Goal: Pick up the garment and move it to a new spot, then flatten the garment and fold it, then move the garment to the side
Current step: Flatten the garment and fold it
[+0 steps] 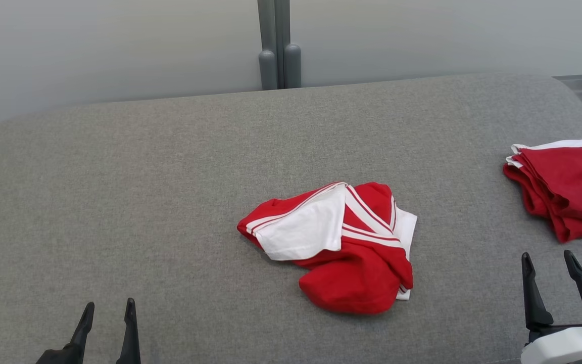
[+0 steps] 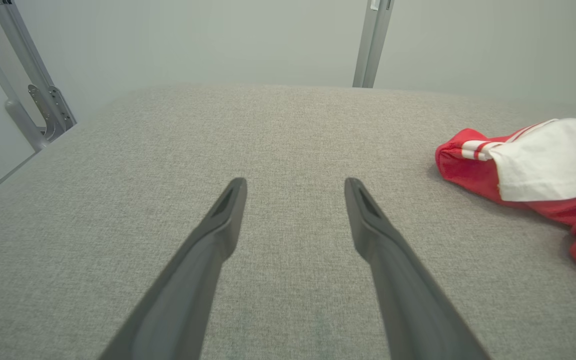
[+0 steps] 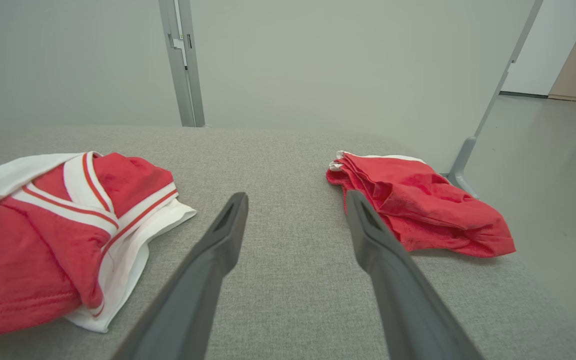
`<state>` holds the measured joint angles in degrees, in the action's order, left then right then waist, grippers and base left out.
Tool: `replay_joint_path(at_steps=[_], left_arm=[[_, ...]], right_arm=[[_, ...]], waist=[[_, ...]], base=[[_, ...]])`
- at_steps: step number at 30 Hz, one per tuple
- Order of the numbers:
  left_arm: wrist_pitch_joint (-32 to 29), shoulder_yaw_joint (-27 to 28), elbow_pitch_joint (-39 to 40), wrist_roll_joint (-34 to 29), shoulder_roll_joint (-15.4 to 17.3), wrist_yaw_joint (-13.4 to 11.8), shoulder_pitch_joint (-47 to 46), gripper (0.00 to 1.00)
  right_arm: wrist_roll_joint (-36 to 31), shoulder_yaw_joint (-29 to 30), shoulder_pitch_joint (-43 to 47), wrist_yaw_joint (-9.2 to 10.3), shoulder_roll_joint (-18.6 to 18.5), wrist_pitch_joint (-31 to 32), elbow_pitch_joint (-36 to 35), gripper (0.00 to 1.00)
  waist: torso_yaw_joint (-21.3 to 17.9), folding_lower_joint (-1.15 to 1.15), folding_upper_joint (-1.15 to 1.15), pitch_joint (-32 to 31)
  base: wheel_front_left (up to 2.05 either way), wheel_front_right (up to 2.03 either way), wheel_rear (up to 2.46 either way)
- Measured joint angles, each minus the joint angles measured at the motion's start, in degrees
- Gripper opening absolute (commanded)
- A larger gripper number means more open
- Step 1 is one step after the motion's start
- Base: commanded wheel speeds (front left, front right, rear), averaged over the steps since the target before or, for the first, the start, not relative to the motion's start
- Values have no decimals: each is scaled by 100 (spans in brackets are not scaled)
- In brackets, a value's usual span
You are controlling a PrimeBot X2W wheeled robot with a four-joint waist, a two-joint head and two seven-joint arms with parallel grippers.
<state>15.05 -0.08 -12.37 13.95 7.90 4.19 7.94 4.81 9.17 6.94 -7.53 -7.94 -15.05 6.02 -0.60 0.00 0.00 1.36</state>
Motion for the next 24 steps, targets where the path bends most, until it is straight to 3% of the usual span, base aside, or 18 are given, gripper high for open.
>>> replay_joint_path(at_steps=[7, 11, 14, 20, 24], left_arm=[[-1, 129, 4, -261, -156, 113, -21, 100], [1, -86, 204, -558, -246, 109, -232, 100], [-14, -498, 307, -632, -388, 110, -524, 100], [-783, -1637, 285, -555, -490, 90, -1239, 100], [-1311, -2532, 136, -75, -508, -220, -1713, 100]], right_arm=[[-1, -16, -12, 0, 5, 0, 8, 100], [0, -40, -40, -1, -30, 0, -1, 100], [2, -69, -111, -1, -99, 0, -41, 100], [14, -132, -314, 0, -120, 0, -103, 100], [34, -213, -420, -1, -56, 0, -119, 100]], waist=[[-10, 0, 0, 13], [-23, 0, 0, 81], [-46, 0, 0, 153], [-192, 0, 0, 319], [-349, 0, 0, 419]], base=[[0, 0, 0], [0, 0, 0], [0, 0, 0], [0, 0, 0], [0, 0, 0]])
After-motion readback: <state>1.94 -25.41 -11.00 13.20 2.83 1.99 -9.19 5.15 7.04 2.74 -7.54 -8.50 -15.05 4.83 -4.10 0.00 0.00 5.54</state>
